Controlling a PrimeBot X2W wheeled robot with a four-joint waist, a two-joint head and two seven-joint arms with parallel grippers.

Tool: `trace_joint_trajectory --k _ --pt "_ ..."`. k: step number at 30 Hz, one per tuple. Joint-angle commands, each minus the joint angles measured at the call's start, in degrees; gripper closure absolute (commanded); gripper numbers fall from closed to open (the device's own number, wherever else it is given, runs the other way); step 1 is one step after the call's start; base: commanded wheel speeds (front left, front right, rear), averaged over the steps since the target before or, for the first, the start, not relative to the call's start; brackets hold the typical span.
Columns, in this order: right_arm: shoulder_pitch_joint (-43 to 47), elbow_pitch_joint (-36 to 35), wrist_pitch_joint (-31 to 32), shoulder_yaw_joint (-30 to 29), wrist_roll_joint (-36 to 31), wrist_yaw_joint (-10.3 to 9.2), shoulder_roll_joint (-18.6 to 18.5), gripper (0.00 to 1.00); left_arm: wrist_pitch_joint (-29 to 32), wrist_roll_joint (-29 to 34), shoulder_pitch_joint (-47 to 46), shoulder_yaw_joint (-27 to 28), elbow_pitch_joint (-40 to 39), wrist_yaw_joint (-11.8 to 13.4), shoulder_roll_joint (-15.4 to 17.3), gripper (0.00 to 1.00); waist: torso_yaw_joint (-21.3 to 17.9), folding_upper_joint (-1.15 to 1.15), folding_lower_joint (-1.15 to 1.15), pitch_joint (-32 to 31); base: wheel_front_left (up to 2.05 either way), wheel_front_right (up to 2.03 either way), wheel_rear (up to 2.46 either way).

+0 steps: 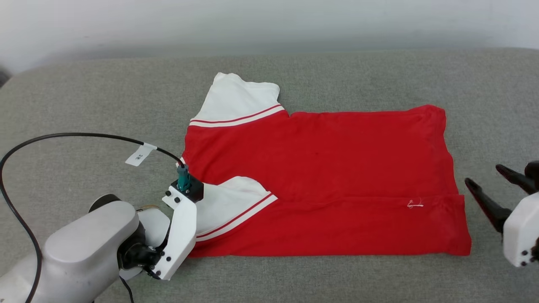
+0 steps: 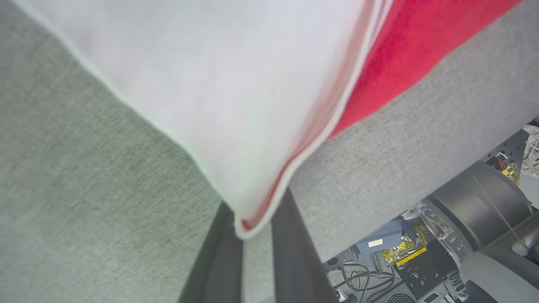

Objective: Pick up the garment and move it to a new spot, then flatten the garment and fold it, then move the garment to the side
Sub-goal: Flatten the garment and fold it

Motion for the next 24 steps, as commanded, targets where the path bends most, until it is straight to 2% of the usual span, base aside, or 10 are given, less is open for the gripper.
trace_joint_trajectory --k 1,7,12,17,24 --pt "-0.99 -1.03 2.73 1.21 1.23 -0.06 -2.16 0.0 -0.14 -0.25 1.12 -0.44 -0.09 -0.26 -0.01 1.0 0.31 0.0 0.0 -0.6 0.0 0.0 0.0" --pt "-3.98 -5.37 20.47 7.42 10.24 -0.06 -12.99 0.0 -1.14 0.5 -0.34 -0.33 -1.8 -0.81 0.77 1.0 0.72 0.0 0.0 -1.2 0.0 0.0 0.0" --pt "-5.87 -6.09 31.29 10.5 15.73 -0.06 -17.16 0.0 -1.21 0.89 -1.23 -0.41 -2.76 -0.92 0.93 1.0 1.32 0.0 0.0 -0.45 0.0 0.0 0.0" --pt "-7.17 -2.87 37.13 12.88 18.25 -0.06 -15.81 0.0 -1.82 1.59 -2.51 -0.37 -3.58 -1.04 0.5 1.0 2.21 0.0 0.0 1.19 0.0 0.0 0.0" --pt "-7.01 4.54 35.11 16.26 17.09 -0.06 -9.77 0.0 -2.89 2.23 -4.14 -0.31 -3.89 -1.18 0.58 1.0 3.32 0.0 0.0 3.93 0.0 0.0 0.0"
